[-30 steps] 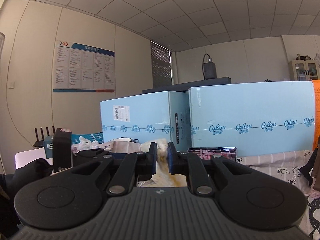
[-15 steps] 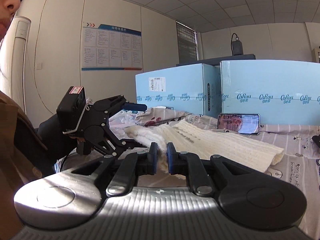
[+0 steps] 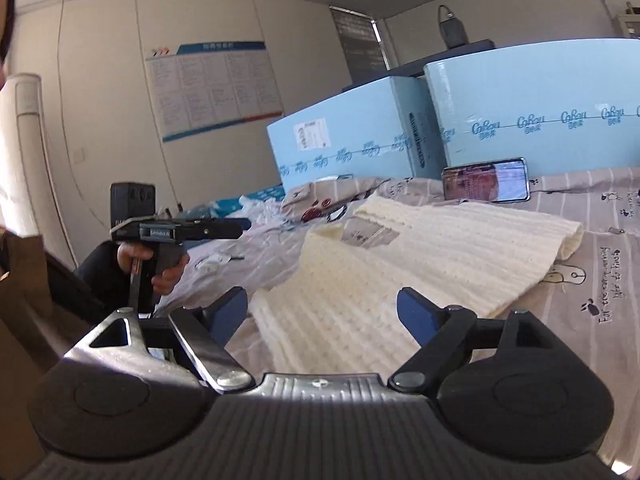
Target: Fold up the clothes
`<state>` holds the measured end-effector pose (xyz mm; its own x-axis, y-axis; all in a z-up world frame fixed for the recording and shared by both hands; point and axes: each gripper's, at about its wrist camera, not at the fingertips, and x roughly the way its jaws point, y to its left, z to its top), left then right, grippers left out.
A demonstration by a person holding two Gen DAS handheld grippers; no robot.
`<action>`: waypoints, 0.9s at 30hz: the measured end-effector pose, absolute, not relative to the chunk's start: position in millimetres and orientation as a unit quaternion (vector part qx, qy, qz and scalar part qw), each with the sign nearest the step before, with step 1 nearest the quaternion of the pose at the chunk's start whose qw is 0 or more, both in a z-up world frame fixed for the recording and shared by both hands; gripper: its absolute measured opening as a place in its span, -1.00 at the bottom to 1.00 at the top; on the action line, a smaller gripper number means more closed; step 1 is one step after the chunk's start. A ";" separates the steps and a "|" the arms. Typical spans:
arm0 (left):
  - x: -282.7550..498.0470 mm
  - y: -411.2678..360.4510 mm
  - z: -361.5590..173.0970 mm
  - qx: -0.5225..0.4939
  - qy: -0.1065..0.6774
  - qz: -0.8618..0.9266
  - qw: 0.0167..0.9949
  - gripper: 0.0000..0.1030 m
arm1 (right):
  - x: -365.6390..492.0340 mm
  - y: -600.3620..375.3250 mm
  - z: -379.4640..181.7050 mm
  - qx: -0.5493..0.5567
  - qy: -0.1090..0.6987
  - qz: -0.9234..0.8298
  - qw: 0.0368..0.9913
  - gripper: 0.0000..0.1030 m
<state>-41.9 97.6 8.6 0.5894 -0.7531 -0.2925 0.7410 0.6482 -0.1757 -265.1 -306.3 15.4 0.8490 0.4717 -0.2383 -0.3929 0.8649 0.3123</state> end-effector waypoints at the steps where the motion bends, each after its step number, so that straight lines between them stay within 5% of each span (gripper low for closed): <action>1: -28.1 94.3 9.8 -0.019 0.181 -0.400 0.898 1.00 | -253.0 -313.6 15.4 0.143 0.161 0.196 0.957 0.56; 9: 50.2 57.0 -9.6 0.000 0.273 -0.329 0.904 0.87 | -177.2 -358.4 2.6 0.223 0.182 0.024 0.957 0.56; 14: 62.2 38.4 -31.9 0.032 0.312 -0.317 0.895 0.26 | -137.3 -372.9 -2.3 0.231 0.193 -0.030 0.953 0.57; 19: 44.5 31.3 -28.7 0.068 0.262 -0.332 0.904 -0.54 | -91.6 -380.7 -16.1 0.224 0.236 -0.094 0.941 0.57; 21: 32.3 32.8 -20.6 0.081 0.228 -0.325 0.914 -0.69 | -79.8 -382.4 -19.5 0.228 0.243 -0.088 0.939 0.57; 27: 14.6 53.6 -10.4 0.093 0.212 -0.265 0.936 -0.59 | -65.9 -382.7 -22.3 0.234 0.242 -0.096 0.937 0.41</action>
